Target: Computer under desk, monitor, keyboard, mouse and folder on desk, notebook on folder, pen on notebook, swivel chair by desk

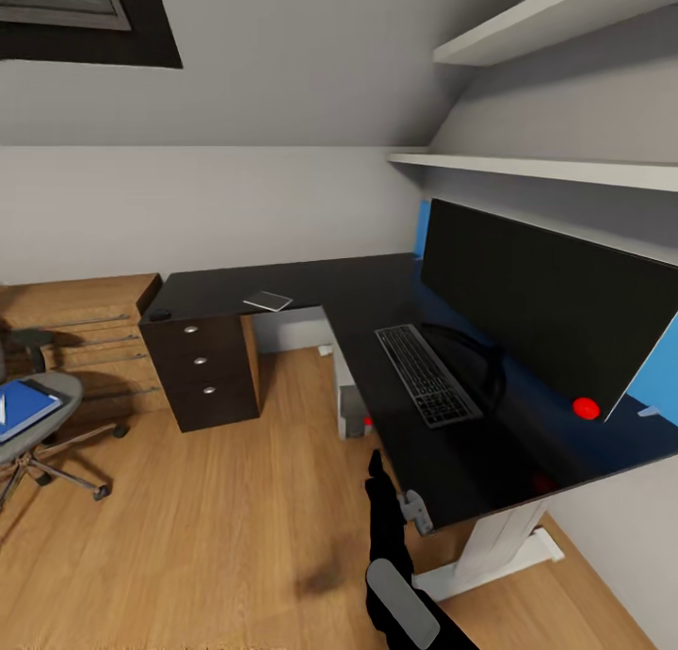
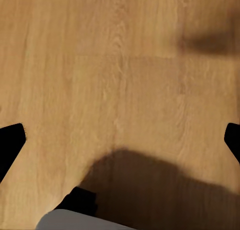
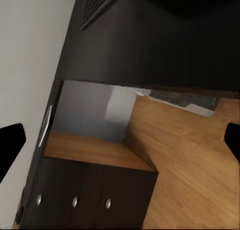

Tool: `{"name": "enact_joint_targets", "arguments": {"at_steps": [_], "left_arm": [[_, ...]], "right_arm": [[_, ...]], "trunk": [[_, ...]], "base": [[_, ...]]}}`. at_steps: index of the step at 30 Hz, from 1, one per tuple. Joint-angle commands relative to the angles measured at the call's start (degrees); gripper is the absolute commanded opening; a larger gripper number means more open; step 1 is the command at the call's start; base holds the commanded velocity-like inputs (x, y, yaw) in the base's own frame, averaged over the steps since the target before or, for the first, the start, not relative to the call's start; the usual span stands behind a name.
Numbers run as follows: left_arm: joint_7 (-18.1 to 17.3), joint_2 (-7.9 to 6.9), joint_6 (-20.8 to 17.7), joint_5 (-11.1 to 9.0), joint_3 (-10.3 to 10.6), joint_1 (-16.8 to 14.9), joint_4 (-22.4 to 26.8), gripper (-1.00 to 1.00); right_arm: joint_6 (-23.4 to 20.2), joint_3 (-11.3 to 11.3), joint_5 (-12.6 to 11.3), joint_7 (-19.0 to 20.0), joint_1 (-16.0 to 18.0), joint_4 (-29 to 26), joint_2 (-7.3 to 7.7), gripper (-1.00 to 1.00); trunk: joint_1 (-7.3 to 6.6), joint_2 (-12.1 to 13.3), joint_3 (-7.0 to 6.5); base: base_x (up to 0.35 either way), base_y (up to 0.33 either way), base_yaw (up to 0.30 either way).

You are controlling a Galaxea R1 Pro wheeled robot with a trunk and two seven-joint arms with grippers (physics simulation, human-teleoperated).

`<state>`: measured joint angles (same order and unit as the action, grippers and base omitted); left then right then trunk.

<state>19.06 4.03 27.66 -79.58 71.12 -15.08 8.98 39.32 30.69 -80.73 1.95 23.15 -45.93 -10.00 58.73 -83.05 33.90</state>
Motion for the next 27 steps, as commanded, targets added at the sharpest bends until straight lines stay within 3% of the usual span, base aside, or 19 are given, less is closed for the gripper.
{"name": "enact_joint_targets", "arguments": {"at_steps": [1,20,27], "left_arm": [[0.48,0.03,0.52,-0.15,0.49,-0.04,0.08,1.00],[0.54,0.10,2.72,-0.21,0.52,-0.04,0.08,1.00],[0.54,0.10,2.70,-0.18,0.52,-0.04,0.08,1.00]], "right_arm": [[0.32,0.15,-0.49,0.09,0.05,0.03,0.00,1.00],[0.26,0.25,2.90,-2.03,0.05,0.27,0.00,1.00],[0.02,1.28,3.16,-2.84,0.05,3.76,0.00,1.00]], "trunk": [[0.00,-0.03,0.02],[0.00,-0.03,-0.56],[0.00,-0.03,-0.78]], "base": [[0.000,0.000,0.281],[0.000,0.000,0.281],[0.000,0.000,0.281]]}}
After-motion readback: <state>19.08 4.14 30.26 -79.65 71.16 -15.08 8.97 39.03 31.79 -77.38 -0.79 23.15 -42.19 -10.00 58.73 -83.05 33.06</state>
